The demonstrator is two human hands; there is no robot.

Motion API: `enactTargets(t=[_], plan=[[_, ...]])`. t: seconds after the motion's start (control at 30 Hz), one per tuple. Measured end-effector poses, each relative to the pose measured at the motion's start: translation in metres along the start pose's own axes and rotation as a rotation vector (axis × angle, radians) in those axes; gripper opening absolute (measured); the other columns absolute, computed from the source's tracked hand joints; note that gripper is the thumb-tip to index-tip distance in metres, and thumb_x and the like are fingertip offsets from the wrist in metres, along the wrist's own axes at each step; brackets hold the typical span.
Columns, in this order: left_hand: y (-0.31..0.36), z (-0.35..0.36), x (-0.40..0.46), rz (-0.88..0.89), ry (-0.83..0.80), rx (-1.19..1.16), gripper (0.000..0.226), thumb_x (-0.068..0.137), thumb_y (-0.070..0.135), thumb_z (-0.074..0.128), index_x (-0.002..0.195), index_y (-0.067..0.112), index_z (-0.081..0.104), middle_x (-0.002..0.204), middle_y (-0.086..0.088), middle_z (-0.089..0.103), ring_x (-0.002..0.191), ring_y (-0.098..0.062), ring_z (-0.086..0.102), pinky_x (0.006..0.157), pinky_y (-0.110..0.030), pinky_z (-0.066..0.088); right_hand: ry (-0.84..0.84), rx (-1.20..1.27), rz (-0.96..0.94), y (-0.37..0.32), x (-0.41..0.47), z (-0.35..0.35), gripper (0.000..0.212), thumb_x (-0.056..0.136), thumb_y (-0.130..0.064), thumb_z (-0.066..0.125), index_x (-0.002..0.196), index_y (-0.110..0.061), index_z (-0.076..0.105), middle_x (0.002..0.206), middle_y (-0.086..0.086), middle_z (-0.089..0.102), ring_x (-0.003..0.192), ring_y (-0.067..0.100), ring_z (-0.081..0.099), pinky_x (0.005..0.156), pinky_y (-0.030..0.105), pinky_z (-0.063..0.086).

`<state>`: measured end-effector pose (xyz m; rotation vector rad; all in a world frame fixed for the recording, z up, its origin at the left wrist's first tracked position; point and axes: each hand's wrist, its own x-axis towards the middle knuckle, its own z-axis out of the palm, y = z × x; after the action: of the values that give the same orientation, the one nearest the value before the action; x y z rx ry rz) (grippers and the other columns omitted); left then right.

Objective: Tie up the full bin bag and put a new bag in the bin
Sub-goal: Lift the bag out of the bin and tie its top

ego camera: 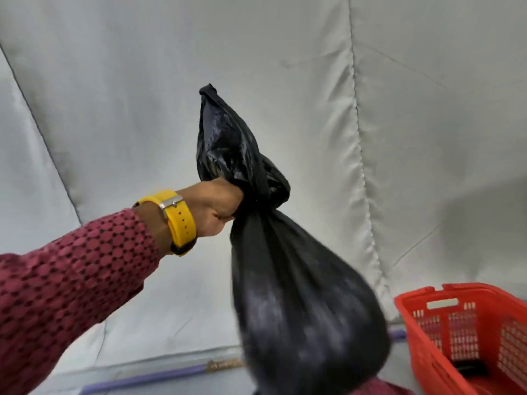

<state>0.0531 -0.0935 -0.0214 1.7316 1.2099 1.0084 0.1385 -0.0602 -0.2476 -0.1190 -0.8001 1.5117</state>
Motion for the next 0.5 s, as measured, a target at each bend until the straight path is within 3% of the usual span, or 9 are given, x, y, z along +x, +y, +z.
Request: enactTargets(t=[0.03, 0.07, 0.17, 0.23, 0.3, 0.37, 0.5], plan=[[-0.007, -0.006, 0.0, 0.039, 0.009, 0.085, 0.028, 0.094, 0.002, 0.057, 0.12, 0.004, 0.068, 0.125, -0.015, 0.07, 0.119, -0.03, 0.065, 0.105, -0.045, 0.051, 0.053, 0.007, 0.002, -0.009, 0.005, -0.009, 0.038, 0.089, -0.015, 0.067, 0.123, 0.001, 0.064, 0.071, -0.016, 0.069, 0.065, -0.002, 0.063, 0.064, 0.012, 0.049], [-0.014, -0.013, 0.0, 0.086, 0.048, 0.147, 0.029, 0.093, 0.005, 0.058, 0.121, 0.006, 0.068, 0.123, -0.014, 0.071, 0.116, -0.031, 0.066, 0.103, -0.045, 0.053, 0.062, 0.046, 0.02, -0.02, 0.008, -0.017, 0.035, 0.092, -0.009, 0.059, 0.125, 0.003, 0.06, 0.069, -0.013, 0.064, 0.062, 0.003, 0.06, 0.062, 0.015, 0.046], [-0.035, -0.029, 0.006, 0.14, 0.275, 0.377, 0.031, 0.089, 0.009, 0.058, 0.117, 0.001, 0.067, 0.116, -0.023, 0.07, 0.11, -0.041, 0.066, 0.094, -0.046, 0.056, 0.002, 0.035, 0.067, -0.05, 0.004, -0.029, 0.006, 0.091, -0.017, 0.062, 0.088, -0.012, 0.064, 0.061, -0.006, 0.026, 0.046, 0.01, 0.025, 0.045, 0.023, 0.025], [-0.049, -0.027, 0.005, 0.214, 0.446, 0.801, 0.028, 0.085, 0.009, 0.056, 0.106, -0.006, 0.068, 0.108, -0.03, 0.07, 0.104, -0.049, 0.064, 0.079, -0.041, 0.052, -0.024, -0.004, 0.072, -0.062, -0.003, -0.026, 0.012, 0.093, -0.019, 0.059, 0.083, -0.014, 0.062, 0.057, -0.006, 0.025, 0.046, 0.01, 0.018, 0.043, 0.023, 0.021], [-0.059, -0.021, 0.003, 0.358, 0.539, 1.056, 0.02, 0.081, 0.009, 0.056, 0.093, -0.004, 0.066, 0.098, -0.032, 0.07, 0.094, -0.056, 0.062, 0.066, -0.042, 0.038, -0.086, -0.007, 0.089, -0.064, -0.013, -0.012, 0.015, 0.095, -0.019, 0.056, 0.083, -0.013, 0.062, 0.057, -0.005, 0.024, 0.046, 0.01, 0.018, 0.044, 0.024, 0.021], [-0.064, -0.013, 0.006, 0.435, 0.578, 1.144, 0.021, 0.082, 0.01, 0.055, 0.096, -0.002, 0.063, 0.098, -0.032, 0.068, 0.093, -0.057, 0.061, 0.064, -0.045, 0.04, -0.109, 0.018, 0.103, -0.058, -0.021, 0.002, 0.018, 0.095, -0.017, 0.051, 0.081, -0.012, 0.062, 0.058, -0.005, 0.02, 0.046, 0.01, 0.017, 0.045, 0.024, 0.019], [-0.045, 0.009, 0.021, 0.338, 0.48, 1.006, 0.022, 0.08, 0.011, 0.063, 0.094, -0.006, 0.066, 0.101, -0.033, 0.069, 0.098, -0.054, 0.063, 0.072, -0.042, 0.043, -0.165, 0.109, 0.135, -0.031, -0.032, 0.036, 0.017, 0.089, -0.015, 0.049, 0.076, -0.012, 0.06, 0.059, -0.005, 0.019, 0.045, 0.01, 0.016, 0.046, 0.023, 0.016]])
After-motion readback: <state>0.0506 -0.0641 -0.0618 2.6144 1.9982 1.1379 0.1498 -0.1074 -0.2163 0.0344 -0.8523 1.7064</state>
